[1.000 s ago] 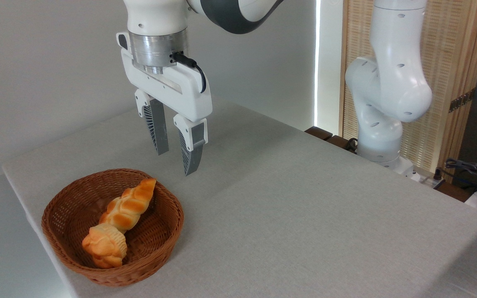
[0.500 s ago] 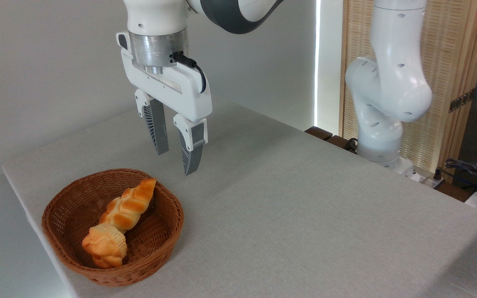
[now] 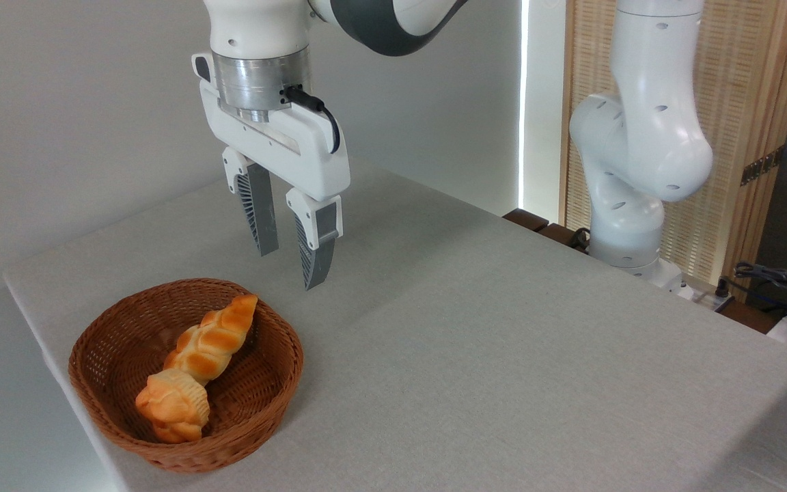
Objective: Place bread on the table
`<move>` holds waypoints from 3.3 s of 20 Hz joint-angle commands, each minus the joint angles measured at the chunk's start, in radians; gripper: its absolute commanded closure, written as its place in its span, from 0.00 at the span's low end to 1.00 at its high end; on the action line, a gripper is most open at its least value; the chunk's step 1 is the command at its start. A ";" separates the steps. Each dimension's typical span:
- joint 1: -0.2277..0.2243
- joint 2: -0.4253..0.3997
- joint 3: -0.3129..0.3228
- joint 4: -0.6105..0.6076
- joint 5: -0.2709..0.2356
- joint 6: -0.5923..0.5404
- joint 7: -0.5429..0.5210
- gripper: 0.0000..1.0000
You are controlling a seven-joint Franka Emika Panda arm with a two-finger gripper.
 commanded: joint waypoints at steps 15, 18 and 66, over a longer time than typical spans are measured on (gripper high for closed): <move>-0.010 0.128 -0.020 0.020 -0.059 0.224 -0.014 0.00; -0.010 0.177 -0.022 0.020 -0.126 0.304 -0.020 0.00; -0.006 0.296 -0.131 0.017 -0.033 0.443 0.009 0.52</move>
